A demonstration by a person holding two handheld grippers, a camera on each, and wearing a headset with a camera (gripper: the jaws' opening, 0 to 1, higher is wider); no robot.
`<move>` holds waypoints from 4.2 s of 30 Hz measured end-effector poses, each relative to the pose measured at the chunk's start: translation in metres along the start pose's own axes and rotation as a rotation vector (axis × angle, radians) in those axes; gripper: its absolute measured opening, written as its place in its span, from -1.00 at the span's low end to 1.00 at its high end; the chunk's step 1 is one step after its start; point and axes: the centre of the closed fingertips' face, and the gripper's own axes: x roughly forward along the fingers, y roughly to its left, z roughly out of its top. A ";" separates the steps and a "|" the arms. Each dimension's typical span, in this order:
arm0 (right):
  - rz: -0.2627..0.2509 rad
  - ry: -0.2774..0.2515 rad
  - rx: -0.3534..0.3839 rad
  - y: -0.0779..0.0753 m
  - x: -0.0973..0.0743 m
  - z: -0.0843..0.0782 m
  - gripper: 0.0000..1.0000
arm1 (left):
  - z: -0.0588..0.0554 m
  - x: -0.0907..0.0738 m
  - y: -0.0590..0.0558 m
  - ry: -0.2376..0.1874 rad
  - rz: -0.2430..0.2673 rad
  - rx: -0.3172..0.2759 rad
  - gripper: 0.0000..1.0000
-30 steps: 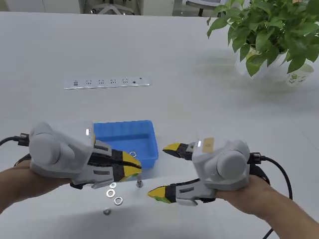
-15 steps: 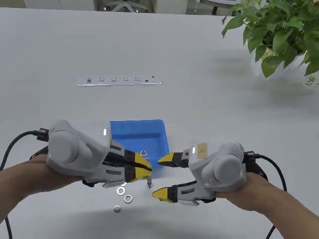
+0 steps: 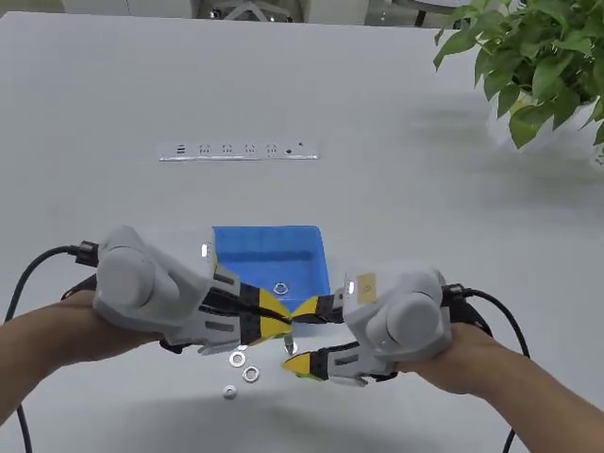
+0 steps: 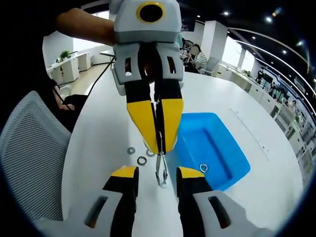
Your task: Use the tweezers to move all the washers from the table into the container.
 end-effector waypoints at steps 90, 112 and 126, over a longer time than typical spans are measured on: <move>0.002 -0.069 -0.077 -0.074 -0.008 0.050 -0.84 | 0.000 -0.072 0.003 -0.105 0.316 -0.283 0.98; 0.073 -0.050 -0.078 -0.084 0.035 0.037 -0.84 | 0.000 -0.070 0.028 -0.045 0.338 -0.242 0.62; 0.108 -0.028 -0.081 -0.083 0.049 0.026 -0.84 | 0.003 -0.048 0.062 -0.026 0.270 -0.168 0.04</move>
